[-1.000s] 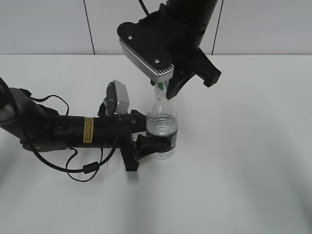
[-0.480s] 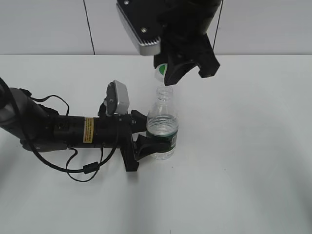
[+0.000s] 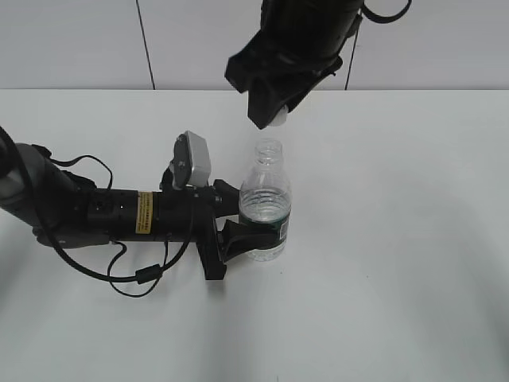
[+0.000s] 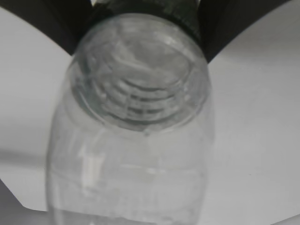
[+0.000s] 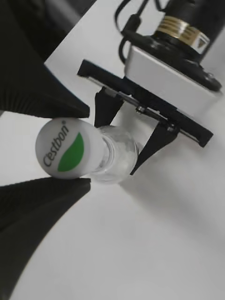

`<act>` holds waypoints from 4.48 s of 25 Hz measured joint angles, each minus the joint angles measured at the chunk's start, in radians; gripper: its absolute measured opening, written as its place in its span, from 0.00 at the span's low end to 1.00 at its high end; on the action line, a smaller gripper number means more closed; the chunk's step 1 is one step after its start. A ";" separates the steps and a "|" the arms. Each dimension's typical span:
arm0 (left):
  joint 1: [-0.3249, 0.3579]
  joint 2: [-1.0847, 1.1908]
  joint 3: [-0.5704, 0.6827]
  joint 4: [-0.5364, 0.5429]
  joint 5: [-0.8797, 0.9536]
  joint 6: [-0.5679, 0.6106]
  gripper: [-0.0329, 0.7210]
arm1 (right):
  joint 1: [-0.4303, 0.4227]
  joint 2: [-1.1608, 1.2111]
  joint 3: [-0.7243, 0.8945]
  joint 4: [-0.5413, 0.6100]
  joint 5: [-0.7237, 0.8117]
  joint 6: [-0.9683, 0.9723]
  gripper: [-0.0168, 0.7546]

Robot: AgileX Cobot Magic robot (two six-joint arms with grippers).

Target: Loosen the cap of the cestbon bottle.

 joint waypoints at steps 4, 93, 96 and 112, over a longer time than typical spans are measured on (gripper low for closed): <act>0.000 0.000 0.000 0.000 0.000 0.000 0.54 | 0.000 0.000 0.000 0.000 0.000 0.245 0.41; 0.024 0.000 0.000 0.028 -0.015 -0.032 0.78 | -0.365 0.094 0.687 0.013 -0.646 0.114 0.79; 0.063 0.000 0.000 0.098 -0.015 -0.055 0.80 | -0.365 0.061 0.687 0.013 -0.641 0.114 0.79; 0.255 -0.232 0.000 0.437 0.213 -0.166 0.80 | -0.365 -0.186 0.687 0.013 -0.624 0.114 0.79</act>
